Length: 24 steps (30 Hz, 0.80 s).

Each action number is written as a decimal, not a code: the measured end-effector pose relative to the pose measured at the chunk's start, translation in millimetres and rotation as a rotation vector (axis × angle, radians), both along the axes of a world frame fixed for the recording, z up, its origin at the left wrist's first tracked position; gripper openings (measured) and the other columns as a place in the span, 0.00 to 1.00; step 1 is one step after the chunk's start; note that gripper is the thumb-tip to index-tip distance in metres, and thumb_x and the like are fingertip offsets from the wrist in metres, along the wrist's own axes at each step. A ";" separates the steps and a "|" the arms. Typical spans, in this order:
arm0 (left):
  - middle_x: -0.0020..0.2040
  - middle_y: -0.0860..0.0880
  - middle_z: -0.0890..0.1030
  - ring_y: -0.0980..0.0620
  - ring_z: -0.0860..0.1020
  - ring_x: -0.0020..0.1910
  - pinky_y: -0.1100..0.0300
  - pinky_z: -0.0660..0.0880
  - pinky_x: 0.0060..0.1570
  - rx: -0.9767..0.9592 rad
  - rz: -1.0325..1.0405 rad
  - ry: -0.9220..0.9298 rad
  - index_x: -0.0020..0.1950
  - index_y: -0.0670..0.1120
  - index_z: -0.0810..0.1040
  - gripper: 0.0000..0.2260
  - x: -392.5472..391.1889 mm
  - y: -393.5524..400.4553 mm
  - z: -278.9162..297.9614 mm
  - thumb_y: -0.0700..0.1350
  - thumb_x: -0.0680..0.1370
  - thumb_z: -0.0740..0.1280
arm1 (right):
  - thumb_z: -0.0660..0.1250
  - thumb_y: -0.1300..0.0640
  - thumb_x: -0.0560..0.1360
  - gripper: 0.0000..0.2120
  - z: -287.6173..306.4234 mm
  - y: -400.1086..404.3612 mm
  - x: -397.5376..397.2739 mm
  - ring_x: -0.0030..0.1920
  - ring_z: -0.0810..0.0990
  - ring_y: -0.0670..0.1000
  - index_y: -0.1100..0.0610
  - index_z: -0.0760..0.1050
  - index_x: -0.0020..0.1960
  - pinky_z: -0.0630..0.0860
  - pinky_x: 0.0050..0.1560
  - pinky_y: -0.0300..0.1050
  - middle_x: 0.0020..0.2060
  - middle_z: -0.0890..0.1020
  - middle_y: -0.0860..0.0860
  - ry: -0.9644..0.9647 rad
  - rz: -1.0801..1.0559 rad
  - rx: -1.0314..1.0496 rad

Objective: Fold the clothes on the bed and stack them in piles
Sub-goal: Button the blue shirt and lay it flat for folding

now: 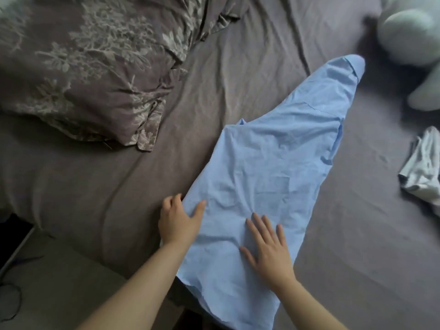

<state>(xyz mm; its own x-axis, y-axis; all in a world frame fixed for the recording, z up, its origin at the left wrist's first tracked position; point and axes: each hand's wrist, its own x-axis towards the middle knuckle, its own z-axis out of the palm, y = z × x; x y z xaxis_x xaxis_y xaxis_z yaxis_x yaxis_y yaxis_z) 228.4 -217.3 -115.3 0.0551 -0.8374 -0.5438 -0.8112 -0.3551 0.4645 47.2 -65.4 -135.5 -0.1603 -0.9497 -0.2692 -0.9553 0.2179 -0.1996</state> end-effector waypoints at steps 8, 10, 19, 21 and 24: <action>0.60 0.40 0.78 0.38 0.75 0.59 0.50 0.72 0.57 0.175 -0.129 -0.012 0.60 0.40 0.75 0.21 -1.4 -18.6 -11.1 0.56 0.80 0.60 | 0.74 0.46 0.70 0.24 27.5 22.7 -25.3 0.53 0.77 0.54 0.59 0.73 0.59 0.73 0.54 0.48 0.55 0.77 0.55 -0.576 -1.401 0.066; 0.62 0.40 0.77 0.39 0.75 0.61 0.52 0.70 0.56 0.215 -0.155 0.005 0.61 0.39 0.75 0.20 0.9 -16.8 -9.7 0.54 0.80 0.62 | 0.74 0.53 0.72 0.15 31.6 30.3 -25.2 0.47 0.77 0.49 0.56 0.74 0.54 0.72 0.48 0.43 0.49 0.79 0.51 -0.766 -1.345 0.095; 0.54 0.40 0.80 0.46 0.77 0.47 0.55 0.73 0.49 0.592 -0.075 0.057 0.60 0.35 0.76 0.15 12.0 37.5 10.0 0.39 0.75 0.70 | 0.73 0.62 0.72 0.07 35.4 114.8 -34.1 0.41 0.79 0.45 0.58 0.78 0.49 0.76 0.38 0.34 0.43 0.83 0.53 -0.836 -1.372 0.174; 0.51 0.43 0.81 0.49 0.78 0.45 0.57 0.74 0.47 0.742 -0.142 0.057 0.61 0.36 0.77 0.17 11.7 59.1 16.1 0.38 0.74 0.72 | 0.74 0.60 0.71 0.08 41.0 135.7 -46.0 0.41 0.79 0.48 0.58 0.78 0.49 0.74 0.38 0.40 0.43 0.82 0.54 -0.784 -1.374 0.230; 0.49 0.48 0.81 0.52 0.79 0.46 0.60 0.75 0.44 0.761 -0.142 0.104 0.61 0.39 0.78 0.25 -0.2 71.5 21.2 0.44 0.67 0.78 | 0.75 0.59 0.70 0.07 47.9 151.7 -69.9 0.40 0.79 0.49 0.59 0.79 0.45 0.72 0.36 0.38 0.43 0.84 0.54 -0.723 -1.309 0.299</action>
